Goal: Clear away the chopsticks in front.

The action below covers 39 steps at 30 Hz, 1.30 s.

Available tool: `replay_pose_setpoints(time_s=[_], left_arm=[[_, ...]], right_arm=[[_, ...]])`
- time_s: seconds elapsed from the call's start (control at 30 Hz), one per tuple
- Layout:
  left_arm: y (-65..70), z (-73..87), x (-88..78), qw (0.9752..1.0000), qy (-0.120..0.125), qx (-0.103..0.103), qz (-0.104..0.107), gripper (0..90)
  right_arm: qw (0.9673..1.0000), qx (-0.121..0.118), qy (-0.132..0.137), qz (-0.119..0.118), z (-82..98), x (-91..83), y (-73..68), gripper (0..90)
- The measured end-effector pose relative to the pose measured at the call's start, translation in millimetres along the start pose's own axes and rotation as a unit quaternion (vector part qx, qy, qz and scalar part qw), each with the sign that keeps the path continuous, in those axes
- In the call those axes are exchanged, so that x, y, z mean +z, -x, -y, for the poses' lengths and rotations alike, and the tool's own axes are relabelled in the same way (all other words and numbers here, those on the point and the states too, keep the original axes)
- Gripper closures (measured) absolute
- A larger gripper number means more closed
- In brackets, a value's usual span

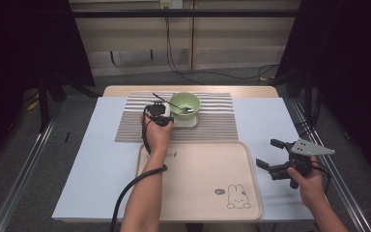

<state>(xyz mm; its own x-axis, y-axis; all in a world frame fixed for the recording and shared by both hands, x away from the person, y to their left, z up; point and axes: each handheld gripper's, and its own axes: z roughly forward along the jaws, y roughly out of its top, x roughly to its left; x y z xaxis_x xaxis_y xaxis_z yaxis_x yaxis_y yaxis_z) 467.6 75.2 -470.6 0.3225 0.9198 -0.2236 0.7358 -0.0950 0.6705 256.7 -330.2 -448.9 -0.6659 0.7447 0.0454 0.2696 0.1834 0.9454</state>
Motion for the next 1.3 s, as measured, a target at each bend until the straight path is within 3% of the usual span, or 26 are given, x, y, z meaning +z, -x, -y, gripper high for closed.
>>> replay_pose_setpoints(time_s=[0.27, 0.33, 0.4, 0.6, 0.93, 1.3], left_arm=[[-1.6, 1.9, 2.8, 0.9995, -0.001, -0.031, 0.002, 82.2], [-3.9, 0.7, -0.1, 0.9988, -0.011, -0.047, -0.005, 84.8], [-6.5, 1.0, -1.0, 0.9981, -0.01, -0.061, 0.002, 85.7], [-7.5, 2.7, -6.4, 0.9964, -0.008, -0.085, 0.006, 86.0], [-12.0, 8.2, -29.7, 0.9939, 0.01, -0.109, 0.012, 86.0], [-18.6, 19.9, -58.9, 0.9921, 0.017, -0.123, 0.018, 86.0]], right_arm=[[1.0, -0.002, -0.001, 0.0, 0.2, 0.5, -0.2, 1.6], [1.0, -0.003, -0.001, 0.0, 0.2, 0.5, -0.3, 1.6], [1.0, -0.002, 0.0, 0.002, 0.1, 0.2, -0.6, 1.6], [1.0, -0.002, 0.001, 0.001, 0.1, 0.4, -0.6, 1.6], [1.0, 0.0, 0.002, -0.001, 0.3, 0.3, -1.4, 1.6], [1.0, -0.001, 0.0, 0.001, 0.1, 0.3, -2.3, 1.6]])
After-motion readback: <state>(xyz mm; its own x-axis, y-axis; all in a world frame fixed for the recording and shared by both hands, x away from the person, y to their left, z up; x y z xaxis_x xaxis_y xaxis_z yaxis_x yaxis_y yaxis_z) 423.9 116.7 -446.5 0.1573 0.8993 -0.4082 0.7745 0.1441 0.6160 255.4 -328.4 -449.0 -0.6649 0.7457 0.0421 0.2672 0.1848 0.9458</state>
